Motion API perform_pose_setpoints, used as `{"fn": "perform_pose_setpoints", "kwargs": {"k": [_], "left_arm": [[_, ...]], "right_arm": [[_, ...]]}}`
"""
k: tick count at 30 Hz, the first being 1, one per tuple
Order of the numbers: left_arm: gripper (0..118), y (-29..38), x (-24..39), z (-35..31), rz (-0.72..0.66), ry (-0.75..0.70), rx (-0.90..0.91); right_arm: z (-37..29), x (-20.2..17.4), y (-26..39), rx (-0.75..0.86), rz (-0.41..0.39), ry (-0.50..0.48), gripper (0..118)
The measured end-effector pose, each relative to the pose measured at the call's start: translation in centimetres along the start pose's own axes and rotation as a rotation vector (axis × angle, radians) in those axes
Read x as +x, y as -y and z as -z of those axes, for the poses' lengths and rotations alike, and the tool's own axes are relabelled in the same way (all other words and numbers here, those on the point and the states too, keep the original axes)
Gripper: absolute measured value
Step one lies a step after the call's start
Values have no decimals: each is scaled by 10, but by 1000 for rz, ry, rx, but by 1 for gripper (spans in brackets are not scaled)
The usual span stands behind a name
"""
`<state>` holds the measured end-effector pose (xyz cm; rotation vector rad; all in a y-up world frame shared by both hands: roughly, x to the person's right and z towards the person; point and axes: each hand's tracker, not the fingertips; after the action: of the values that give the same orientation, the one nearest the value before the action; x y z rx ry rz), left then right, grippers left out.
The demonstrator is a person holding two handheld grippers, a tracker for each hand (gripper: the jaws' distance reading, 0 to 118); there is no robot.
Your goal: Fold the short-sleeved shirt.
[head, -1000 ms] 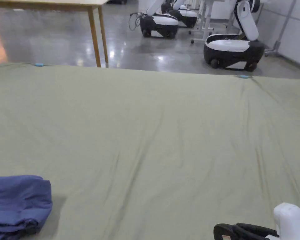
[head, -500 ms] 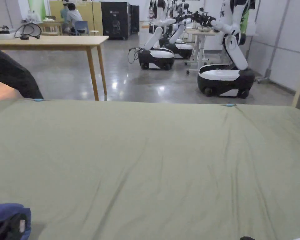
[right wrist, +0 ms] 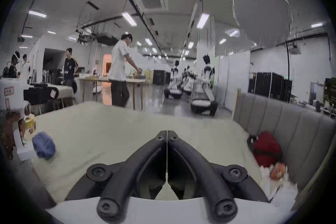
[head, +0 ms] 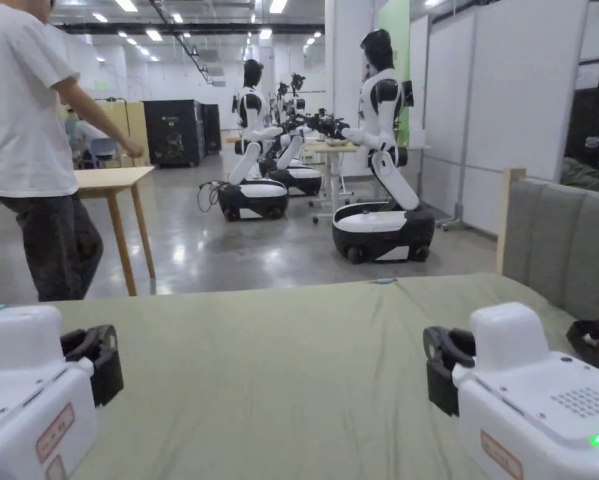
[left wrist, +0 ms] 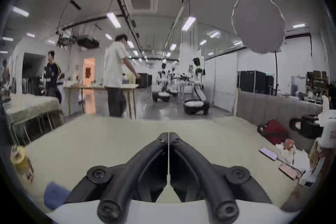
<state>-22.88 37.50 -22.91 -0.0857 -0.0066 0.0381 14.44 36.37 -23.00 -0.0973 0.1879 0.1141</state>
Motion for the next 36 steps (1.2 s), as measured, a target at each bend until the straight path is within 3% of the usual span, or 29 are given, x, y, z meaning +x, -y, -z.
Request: {"fn": "perform_pose_setpoints", "kwargs": {"k": [5, 8, 10, 12, 16, 21, 22, 23, 25, 26, 27, 28, 33, 36], "left_arm": [[0, -24, 11, 93, 26, -39, 28], [0, -21, 21, 132, 151, -91, 24], [0, -15, 20, 149, 130, -38, 20], [0, -12, 23, 161, 133, -79, 2], [0, -18, 17, 165, 74, -99, 4], [0, -25, 12, 156, 29, -106, 23], [0, -25, 14, 155, 38, -107, 24], [2, -24, 15, 154, 45, -113, 27], [26, -23, 16, 154, 54, -105, 11], [53, -22, 16, 155, 59, -99, -2], [100, -22, 16, 154, 54, -90, -4], [118, -21, 16, 154, 52, -88, -12], [118, -19, 21, 145, 107, -90, 15], [118, -23, 19, 144, 94, -76, 9]], "right_arm": [[97, 6, -51, 48, 8, 22, 1], [143, -4, -59, 88, -61, 126, 1], [169, -9, -58, 79, -101, 154, 2], [185, -10, -59, 16, -121, 154, 2], [182, -10, -60, 27, -17, 146, 2], [178, -7, -58, 28, -18, 158, 3], [176, -7, -56, 33, -3, 158, 8], [174, -6, -56, 32, 11, 156, 22], [170, -6, -55, 30, 27, 131, 82], [170, -7, -55, 21, 26, 126, 105], [170, -8, -55, 11, 27, 126, 118], [169, -8, -53, 8, 26, 126, 118], [168, -8, -53, 7, 17, 128, 118], [164, -5, -58, -58, 74, 108, 118]]}}
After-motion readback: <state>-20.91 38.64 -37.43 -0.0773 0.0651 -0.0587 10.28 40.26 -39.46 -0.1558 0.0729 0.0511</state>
